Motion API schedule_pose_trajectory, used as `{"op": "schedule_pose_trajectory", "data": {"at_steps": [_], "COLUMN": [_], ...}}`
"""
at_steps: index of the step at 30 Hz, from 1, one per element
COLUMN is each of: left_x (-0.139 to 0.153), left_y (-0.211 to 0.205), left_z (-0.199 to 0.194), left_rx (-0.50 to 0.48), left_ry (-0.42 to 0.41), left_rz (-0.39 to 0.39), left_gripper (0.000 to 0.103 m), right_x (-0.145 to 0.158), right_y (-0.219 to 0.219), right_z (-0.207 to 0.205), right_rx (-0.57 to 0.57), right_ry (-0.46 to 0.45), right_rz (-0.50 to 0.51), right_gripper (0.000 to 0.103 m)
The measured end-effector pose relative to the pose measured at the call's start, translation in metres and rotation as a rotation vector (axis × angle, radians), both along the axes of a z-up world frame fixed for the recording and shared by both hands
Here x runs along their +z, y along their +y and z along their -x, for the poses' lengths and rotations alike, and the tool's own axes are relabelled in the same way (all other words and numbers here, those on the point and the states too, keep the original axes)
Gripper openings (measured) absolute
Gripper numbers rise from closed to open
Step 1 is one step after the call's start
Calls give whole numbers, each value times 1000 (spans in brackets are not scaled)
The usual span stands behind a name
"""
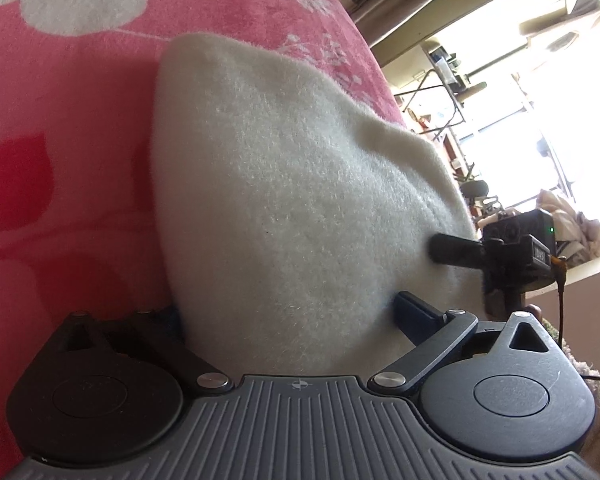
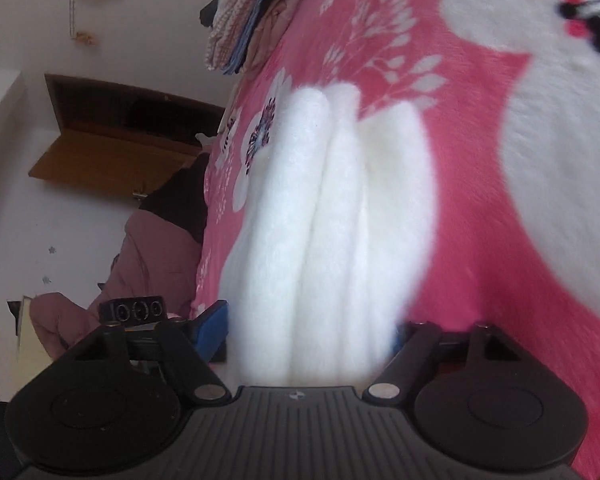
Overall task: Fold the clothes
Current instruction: 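Roll the left tool and lower it against the sweater's folded side, then close the left tool on the sweater's side while the right tool grips its other side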
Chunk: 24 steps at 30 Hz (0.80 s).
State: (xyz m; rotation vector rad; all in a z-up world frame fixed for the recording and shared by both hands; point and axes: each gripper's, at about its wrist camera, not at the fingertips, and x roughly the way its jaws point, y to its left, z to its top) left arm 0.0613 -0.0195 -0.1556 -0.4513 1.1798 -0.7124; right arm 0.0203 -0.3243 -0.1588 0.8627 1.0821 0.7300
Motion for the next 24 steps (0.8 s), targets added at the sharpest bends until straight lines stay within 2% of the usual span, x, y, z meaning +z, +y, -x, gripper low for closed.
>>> {"op": "schedule_pose_trajectory", "data": {"at_steps": [4, 6, 9, 14, 19, 24], "left_x": [2, 8, 9, 3, 2, 11], "left_y": [2, 2, 2, 1, 6, 4], "left_z": [5, 10, 12, 2, 8, 13], "left_rx": [24, 18, 3, 36, 44, 51], "left_ry": [-10, -36, -57, -10, -13, -28], "left_rz": [-3, -16, -22, -7, -3, -31], "left_gripper": [97, 95, 94, 94, 95, 92], "right_x": [-1, -2, -1, -8, -6, 2], "right_y": [3, 5, 5, 11, 14, 17], "right_z": [-1, -2, 4, -5, -3, 2], "right_rx": [-9, -13, -8, -43, -55, -61], "right_ry": [-8, -13, -27, -7, -22, -39], "right_rz": [-10, -15, -23, -30, -27, 1], "right_gripper": [78, 73, 71, 71, 70, 68]}}
